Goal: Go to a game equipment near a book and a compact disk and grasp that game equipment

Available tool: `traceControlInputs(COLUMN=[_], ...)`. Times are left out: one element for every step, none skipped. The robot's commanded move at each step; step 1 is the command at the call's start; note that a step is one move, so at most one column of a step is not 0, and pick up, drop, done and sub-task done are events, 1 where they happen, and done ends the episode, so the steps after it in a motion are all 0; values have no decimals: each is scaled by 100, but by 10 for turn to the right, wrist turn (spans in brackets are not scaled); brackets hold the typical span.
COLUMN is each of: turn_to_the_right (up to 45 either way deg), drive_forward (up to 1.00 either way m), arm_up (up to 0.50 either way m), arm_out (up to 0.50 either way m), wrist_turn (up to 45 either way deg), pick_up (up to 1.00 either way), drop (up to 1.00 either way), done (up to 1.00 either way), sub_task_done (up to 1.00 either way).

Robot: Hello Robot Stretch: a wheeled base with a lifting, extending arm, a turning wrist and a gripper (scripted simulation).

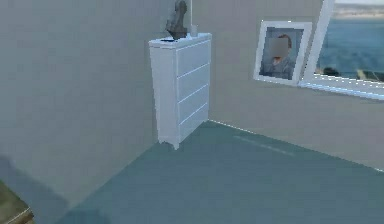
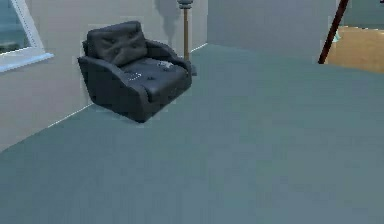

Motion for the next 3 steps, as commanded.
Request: traceControlInputs(turn_to_the_right=[0,-450,450], drive_forward=[20,0,0], arm_up=[0,0,0], arm_out=[0,0,0], wrist_turn=[0,0,0], pick_up=[0,0,0], drop=[0,0,0], done=[0,0,0], sub_task_done=[0,0,0])
